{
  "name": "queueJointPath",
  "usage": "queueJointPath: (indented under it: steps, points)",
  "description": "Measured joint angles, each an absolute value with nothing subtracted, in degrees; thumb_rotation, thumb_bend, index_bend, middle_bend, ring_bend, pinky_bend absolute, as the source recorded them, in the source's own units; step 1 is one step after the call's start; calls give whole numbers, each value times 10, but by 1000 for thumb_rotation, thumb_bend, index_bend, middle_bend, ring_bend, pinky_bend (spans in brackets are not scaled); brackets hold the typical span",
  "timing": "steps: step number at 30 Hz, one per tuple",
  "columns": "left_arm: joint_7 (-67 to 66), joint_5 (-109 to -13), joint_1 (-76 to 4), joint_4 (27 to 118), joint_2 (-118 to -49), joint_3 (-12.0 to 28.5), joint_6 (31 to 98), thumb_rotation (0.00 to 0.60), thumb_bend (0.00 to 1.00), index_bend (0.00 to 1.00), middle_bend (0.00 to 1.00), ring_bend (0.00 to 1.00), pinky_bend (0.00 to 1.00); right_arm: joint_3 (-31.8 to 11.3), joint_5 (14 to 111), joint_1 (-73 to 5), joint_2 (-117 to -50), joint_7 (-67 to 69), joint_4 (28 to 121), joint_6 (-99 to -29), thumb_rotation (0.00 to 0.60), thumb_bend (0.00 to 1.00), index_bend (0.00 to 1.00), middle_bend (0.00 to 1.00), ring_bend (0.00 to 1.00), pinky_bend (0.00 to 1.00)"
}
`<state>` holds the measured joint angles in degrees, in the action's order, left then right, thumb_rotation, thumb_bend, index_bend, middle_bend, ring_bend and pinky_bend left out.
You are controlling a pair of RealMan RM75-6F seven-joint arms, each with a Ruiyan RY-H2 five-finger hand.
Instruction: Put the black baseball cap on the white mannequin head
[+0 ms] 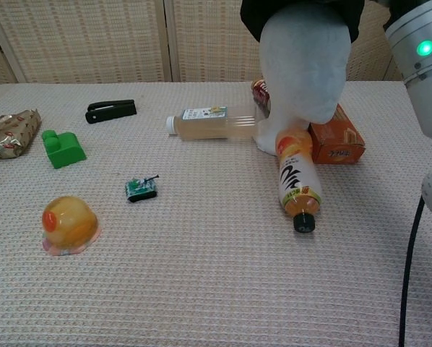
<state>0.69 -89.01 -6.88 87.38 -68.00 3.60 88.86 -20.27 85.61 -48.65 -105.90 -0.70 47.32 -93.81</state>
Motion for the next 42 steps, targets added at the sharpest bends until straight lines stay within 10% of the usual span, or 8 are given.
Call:
queueJointPath:
  steps: [12, 19, 22, 31, 42]
  points:
    - [-5, -898, -69, 878, -683, 31, 888, 600, 146, 175, 107, 18, 139, -139, 880, -416, -1052, 19, 468, -952, 600, 465, 667, 1000, 1000, 1000]
    - [-6, -899, -69, 878, -682, 30, 889, 600, 146, 176, 105, 18, 139, -130, 882, -400, -1041, 6, 482, -950, 600, 110, 17, 962, 991, 1000]
    - [-6, -898, -68, 879, -681, 30, 888, 600, 146, 175, 105, 18, 139, -125, 879, -388, -1021, -14, 515, -943, 600, 15, 0, 767, 842, 982]
    - [-13, -898, -70, 882, -680, 27, 880, 600, 146, 170, 105, 18, 139, -92, 840, -319, -892, -91, 741, -897, 600, 0, 0, 190, 277, 467]
    - [-21, -891, -74, 892, -673, 26, 866, 600, 147, 165, 100, 15, 138, -12, 751, -149, -665, -185, 979, -911, 600, 0, 0, 0, 0, 75]
